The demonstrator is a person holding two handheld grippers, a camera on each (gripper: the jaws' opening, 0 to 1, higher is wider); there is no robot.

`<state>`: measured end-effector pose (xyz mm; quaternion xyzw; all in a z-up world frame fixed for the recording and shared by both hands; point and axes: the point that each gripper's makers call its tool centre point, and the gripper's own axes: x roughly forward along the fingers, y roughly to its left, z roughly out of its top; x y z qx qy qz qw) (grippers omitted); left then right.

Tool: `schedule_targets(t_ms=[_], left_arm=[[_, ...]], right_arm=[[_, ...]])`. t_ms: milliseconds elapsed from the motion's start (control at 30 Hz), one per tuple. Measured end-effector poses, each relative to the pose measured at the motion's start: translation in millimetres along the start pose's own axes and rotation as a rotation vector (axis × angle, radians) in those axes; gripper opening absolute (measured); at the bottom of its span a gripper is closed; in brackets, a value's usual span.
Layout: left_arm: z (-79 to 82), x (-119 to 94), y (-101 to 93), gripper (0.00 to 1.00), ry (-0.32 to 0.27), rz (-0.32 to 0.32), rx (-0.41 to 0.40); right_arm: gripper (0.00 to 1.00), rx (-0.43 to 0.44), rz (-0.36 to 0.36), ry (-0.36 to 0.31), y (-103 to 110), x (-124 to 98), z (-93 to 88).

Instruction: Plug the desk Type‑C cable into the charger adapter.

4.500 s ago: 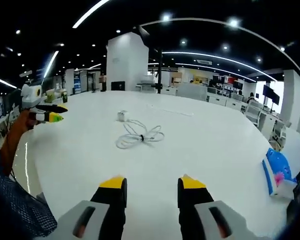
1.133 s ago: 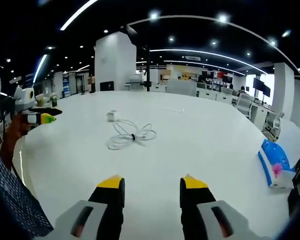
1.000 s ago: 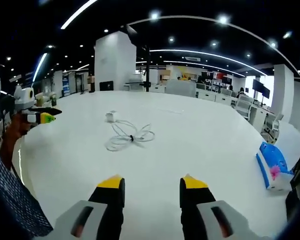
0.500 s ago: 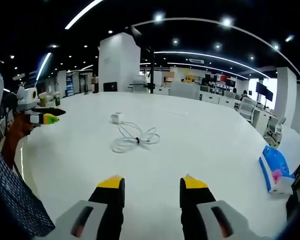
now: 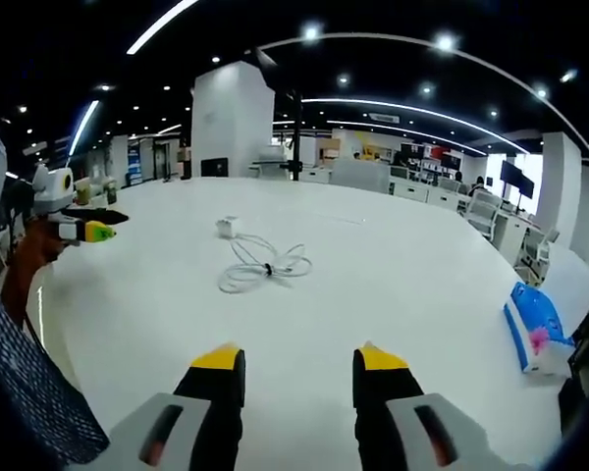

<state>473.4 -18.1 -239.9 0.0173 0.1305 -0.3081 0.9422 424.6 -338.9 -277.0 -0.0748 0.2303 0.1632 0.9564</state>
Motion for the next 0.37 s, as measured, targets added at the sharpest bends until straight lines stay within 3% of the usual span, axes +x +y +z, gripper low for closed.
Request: schedule_targets(t_ms=[367], left_arm=[[5.5,6.7,-5.0,0.54,-0.007,-0.02,-0.005]], right_arm=[[0.46,-0.007,0.0,0.012,-3.0,-1.1,-2.1]])
